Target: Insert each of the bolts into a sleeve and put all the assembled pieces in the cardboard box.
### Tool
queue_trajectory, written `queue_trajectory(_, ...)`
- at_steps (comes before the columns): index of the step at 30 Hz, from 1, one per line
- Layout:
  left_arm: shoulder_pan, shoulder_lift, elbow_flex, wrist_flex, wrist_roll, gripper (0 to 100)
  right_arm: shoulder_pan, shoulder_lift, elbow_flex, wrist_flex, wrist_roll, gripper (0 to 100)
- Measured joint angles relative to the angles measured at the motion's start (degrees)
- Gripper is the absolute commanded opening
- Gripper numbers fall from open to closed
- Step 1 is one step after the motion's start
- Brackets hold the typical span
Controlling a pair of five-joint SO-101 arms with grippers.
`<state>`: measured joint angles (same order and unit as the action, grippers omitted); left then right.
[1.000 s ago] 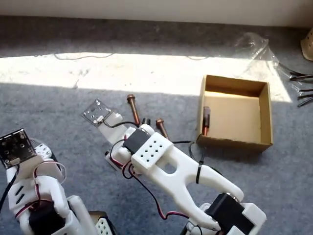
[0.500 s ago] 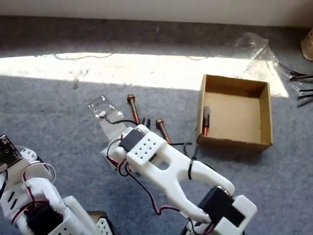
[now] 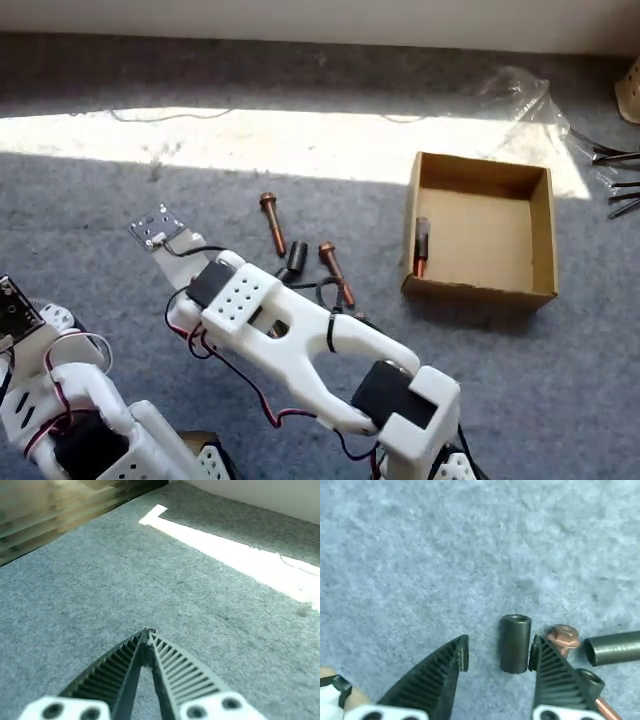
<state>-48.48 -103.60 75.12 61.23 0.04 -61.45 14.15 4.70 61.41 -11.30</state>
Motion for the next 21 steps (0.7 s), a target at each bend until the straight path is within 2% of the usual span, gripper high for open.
queue_trajectory(8,0.0,0.0,0.0,0.0,0.0,1,0.0,3.8,-0.4,0.5,-4.6,18.3)
queue_trajectory(21,0.0,0.0,0.0,0.0,0.0,1,1.7,4.0,-0.4,-0.2,-4.7,18.3)
